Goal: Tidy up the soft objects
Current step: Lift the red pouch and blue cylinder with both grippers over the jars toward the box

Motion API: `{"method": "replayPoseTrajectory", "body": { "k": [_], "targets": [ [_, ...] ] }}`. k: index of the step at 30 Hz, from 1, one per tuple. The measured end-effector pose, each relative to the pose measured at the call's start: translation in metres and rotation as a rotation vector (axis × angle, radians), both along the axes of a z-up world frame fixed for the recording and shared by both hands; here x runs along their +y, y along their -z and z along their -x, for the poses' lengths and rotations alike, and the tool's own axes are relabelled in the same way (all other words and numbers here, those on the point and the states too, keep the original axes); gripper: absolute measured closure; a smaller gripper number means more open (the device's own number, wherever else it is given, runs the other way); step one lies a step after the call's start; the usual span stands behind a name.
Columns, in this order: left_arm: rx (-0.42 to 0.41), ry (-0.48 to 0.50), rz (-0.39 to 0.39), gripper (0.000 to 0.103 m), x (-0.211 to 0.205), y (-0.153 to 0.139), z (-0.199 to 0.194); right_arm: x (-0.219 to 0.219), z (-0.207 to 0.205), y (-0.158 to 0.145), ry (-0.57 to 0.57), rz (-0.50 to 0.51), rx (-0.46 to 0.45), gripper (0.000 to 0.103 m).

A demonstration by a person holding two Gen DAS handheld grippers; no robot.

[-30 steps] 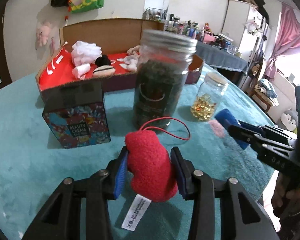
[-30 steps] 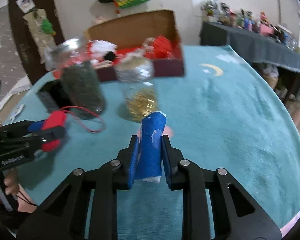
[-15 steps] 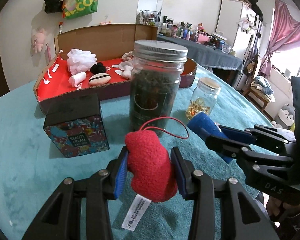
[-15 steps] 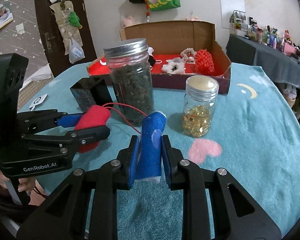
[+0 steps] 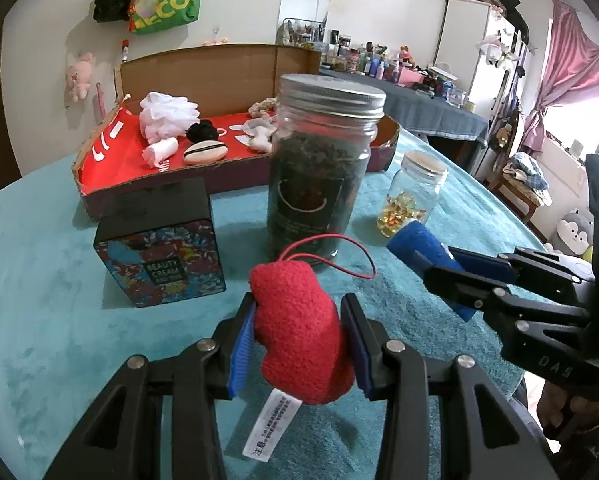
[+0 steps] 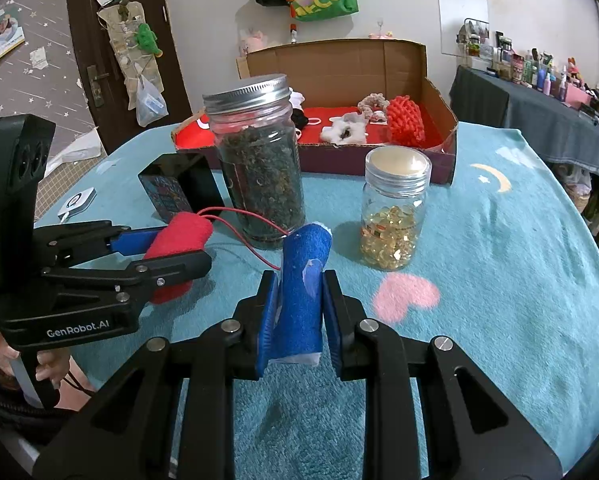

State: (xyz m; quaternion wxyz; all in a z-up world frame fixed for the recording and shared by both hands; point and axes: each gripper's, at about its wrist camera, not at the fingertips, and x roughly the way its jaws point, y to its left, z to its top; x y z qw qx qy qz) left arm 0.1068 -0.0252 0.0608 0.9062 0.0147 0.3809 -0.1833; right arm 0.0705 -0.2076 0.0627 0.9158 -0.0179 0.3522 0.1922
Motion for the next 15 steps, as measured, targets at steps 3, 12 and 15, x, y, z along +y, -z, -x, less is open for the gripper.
{"method": "replayPoseTrajectory", "body": {
  "k": [3,12,15],
  "targets": [
    [0.003,-0.006,-0.003,0.059,0.004,0.001,0.000,-0.001,0.000,0.000,0.003,0.001,0.000,0.082],
    [0.038,-0.061,-0.007,0.059,0.036,0.007,0.005,-0.020,-0.002,0.006,0.042,0.001,0.024,0.082],
    [0.053,-0.086,-0.001,0.059,0.049,0.009,0.007,-0.029,-0.004,0.008,0.060,-0.007,0.038,0.082]
  ]
}}
